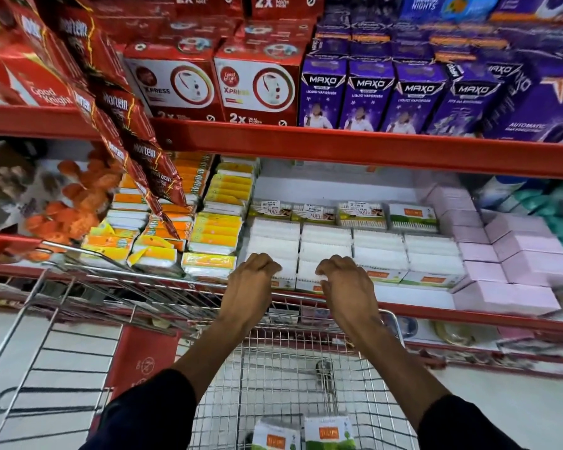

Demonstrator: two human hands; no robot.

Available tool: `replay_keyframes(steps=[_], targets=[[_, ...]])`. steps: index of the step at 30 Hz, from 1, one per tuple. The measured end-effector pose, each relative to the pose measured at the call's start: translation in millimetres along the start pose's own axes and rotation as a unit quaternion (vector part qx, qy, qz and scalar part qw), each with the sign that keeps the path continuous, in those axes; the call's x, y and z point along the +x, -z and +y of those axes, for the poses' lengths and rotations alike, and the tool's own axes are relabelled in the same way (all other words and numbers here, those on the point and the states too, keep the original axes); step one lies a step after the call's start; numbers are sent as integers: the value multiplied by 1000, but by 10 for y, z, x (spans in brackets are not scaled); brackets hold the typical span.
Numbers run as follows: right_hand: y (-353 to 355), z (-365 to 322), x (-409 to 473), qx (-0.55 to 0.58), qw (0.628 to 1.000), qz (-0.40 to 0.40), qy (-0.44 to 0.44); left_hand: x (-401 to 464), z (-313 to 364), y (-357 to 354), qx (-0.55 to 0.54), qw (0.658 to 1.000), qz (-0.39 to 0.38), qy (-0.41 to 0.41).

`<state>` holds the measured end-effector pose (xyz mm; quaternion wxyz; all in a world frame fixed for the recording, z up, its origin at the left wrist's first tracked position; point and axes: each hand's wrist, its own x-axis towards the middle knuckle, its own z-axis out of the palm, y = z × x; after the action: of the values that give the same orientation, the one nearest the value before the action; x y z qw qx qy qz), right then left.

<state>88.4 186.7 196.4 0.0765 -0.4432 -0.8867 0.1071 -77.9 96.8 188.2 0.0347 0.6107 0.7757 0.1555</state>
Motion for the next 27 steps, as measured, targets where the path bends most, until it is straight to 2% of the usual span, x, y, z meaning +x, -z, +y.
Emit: replay_keyframes(steps=[11,14,17,21,27], targets=[[-68,79,-2,11,1000,12,16,-41,-20,-100,13,1000,-4,-4],[-67,67,-169,25,998,38,31,-259,106,-121,25,999,12,-18],[-191,67,-565,17,998,54,40,-668,202,-304,40,999,-16,-32],[-694,202,-1167,-19,997,-25,64,-1258,221,-757,59,993,-89,-44],[-1669,485,-1805,-60,971,-225,58,-1897,85,-1560,38,968,-248,-5]])
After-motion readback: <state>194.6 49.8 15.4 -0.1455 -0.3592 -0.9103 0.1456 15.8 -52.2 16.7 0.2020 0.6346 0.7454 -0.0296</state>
